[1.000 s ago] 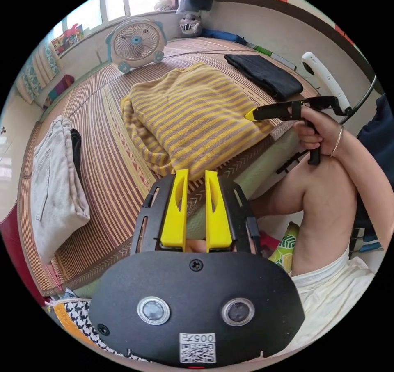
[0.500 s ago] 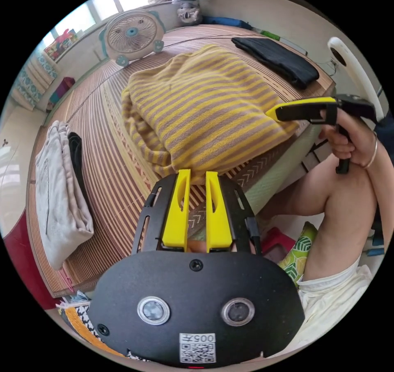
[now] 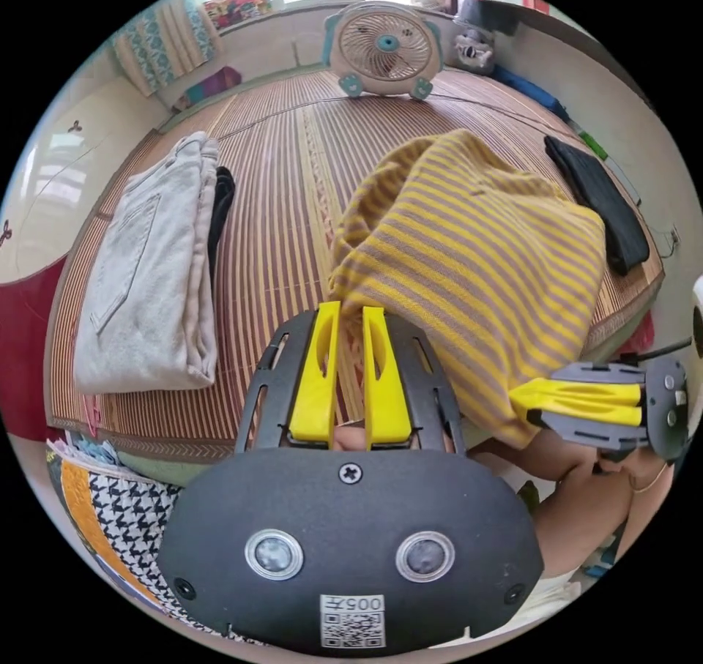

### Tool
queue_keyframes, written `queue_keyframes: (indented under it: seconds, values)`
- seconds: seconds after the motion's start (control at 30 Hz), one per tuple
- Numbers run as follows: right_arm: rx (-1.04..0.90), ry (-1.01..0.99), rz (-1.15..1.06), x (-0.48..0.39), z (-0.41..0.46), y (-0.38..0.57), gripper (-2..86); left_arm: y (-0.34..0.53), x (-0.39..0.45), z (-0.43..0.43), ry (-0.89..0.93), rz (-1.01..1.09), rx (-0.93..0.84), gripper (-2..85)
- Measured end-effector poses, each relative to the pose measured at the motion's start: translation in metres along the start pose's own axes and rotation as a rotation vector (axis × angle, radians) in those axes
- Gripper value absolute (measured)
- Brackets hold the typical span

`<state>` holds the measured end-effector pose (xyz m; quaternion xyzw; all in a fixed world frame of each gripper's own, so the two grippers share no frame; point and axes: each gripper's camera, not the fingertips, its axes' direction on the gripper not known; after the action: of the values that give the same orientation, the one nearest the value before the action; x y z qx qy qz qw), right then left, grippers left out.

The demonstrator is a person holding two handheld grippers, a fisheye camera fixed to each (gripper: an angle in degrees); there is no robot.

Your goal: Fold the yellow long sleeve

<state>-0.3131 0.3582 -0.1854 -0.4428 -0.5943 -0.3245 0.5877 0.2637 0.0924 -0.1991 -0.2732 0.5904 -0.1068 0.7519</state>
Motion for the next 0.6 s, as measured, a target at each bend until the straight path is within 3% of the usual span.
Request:
queue_keyframes:
  seconds: [0.1, 0.33, 0.47, 0.6]
  values:
    - [0.01, 0.009, 0.015, -0.012, 0.008, -0.005, -1.3, 0.004, -0.019, -0.004, 0.018, -0.057, 0.016, 6.5]
    - [0.03, 0.002, -0.004, -0.025, 0.013, -0.007, -0.9, 0.031, -0.095, -0.012, 0.305, -0.324, 0.127, 5.5]
    - [0.039, 0.005, -0.007, -0.035, 0.016, -0.008, -0.9, 0.035, -0.106, -0.01, 0.467, -0.321, 0.19, 9.2]
    - [0.046, 0.048, -0.031, -0.05, 0.02, -0.01, -1.0, 0.027, -0.099, -0.004, 0.431, -0.268, 0.143, 12.5]
